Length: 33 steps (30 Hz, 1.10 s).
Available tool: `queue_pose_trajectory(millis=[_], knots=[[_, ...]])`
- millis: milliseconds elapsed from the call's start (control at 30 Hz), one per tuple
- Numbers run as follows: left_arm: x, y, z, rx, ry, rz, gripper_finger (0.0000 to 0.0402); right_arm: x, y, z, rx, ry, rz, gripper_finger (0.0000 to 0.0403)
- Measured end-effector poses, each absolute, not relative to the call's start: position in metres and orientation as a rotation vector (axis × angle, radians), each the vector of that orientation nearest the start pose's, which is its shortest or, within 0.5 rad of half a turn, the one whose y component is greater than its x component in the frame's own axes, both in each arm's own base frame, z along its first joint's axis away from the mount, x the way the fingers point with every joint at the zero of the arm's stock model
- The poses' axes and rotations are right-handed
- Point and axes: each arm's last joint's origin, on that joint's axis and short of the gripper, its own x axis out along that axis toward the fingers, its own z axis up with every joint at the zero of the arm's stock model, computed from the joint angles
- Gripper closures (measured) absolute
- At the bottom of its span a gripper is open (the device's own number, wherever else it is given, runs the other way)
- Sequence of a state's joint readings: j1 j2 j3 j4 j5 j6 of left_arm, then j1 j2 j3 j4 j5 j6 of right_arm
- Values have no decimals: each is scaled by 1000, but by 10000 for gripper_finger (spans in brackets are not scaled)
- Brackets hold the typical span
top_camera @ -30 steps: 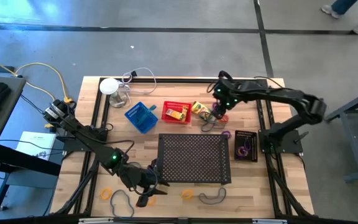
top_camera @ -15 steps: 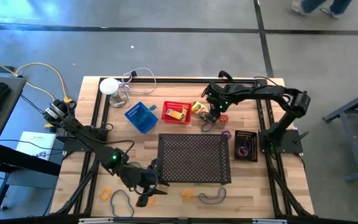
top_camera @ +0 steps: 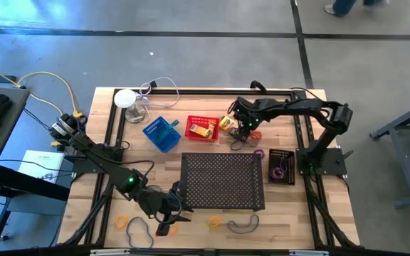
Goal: Pick & Place Office Desk Supplies
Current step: Put the blue rubber band into the blue bin
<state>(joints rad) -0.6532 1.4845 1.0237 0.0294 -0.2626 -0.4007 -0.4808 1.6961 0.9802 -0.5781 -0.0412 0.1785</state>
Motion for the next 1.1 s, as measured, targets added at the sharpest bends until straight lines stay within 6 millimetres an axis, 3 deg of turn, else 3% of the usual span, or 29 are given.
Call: queue_pose_trajectory(millis=[333,533,733,833,967,1100], knots=[[267,-195,271,-199,459,-299,256,272,-138,156,454,1232,-472,240],[267,-195,271,-198,459,-299,256,272,-138,153,431,1247,-465,297],[267,-195,271,-198,459,-299,256,271,-139,153,395,1258,-484,389],[267,-195,271,-198,458,-296,256,271,-138,156,380,1255,-483,398],[268,-194,271,-198,456,-290,256,275,-127,173,312,1228,-492,400],[270,-189,271,-196,450,-255,256,282,-109,209,201,1122,-515,400]])
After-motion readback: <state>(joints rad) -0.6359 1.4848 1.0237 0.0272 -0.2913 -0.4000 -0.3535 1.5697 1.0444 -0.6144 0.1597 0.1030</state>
